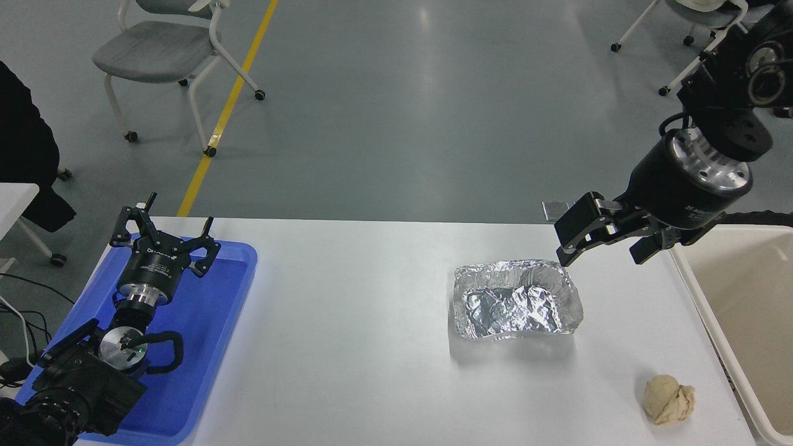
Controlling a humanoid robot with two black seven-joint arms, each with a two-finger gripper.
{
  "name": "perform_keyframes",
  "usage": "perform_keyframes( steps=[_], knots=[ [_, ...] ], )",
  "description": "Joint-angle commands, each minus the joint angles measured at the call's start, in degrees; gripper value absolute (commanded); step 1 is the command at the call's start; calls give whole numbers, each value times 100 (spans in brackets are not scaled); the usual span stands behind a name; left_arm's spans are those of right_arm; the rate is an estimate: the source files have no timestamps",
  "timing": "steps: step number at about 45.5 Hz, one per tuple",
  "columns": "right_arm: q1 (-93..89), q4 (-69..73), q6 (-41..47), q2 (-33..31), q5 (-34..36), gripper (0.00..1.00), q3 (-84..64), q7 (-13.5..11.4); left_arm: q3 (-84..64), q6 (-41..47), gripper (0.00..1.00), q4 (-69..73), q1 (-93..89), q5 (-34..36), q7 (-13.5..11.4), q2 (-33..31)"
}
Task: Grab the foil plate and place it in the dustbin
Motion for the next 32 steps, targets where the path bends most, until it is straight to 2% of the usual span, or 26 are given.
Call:
perform_keyframes(
  steps=[1, 11, 16, 24, 28, 32],
  knots=[
    [-31, -12, 1, -82, -28, 100, -13, -13, -9, 0, 100, 1, 0, -9, 0, 0],
    [-268, -126, 1, -126, -213, 100, -4, -13, 0, 0, 100, 1, 0, 0, -9, 0],
    [-479, -205, 1, -258, -739, 100, -31, -13, 0, 0, 100, 1, 0, 0, -9, 0],
    [-901, -258, 1, -1083, -1434, 100, -31, -13, 0, 0, 100, 1, 0, 0, -9, 0],
    [-998, -249, 1, -1549, -1566, 100, -13, -13, 0, 0, 100, 1, 0, 0, -9, 0],
    [-1208, -267, -25, -1735, -1593, 100, 74, -13, -9, 0, 100, 1, 0, 0, -9, 0]
  ],
)
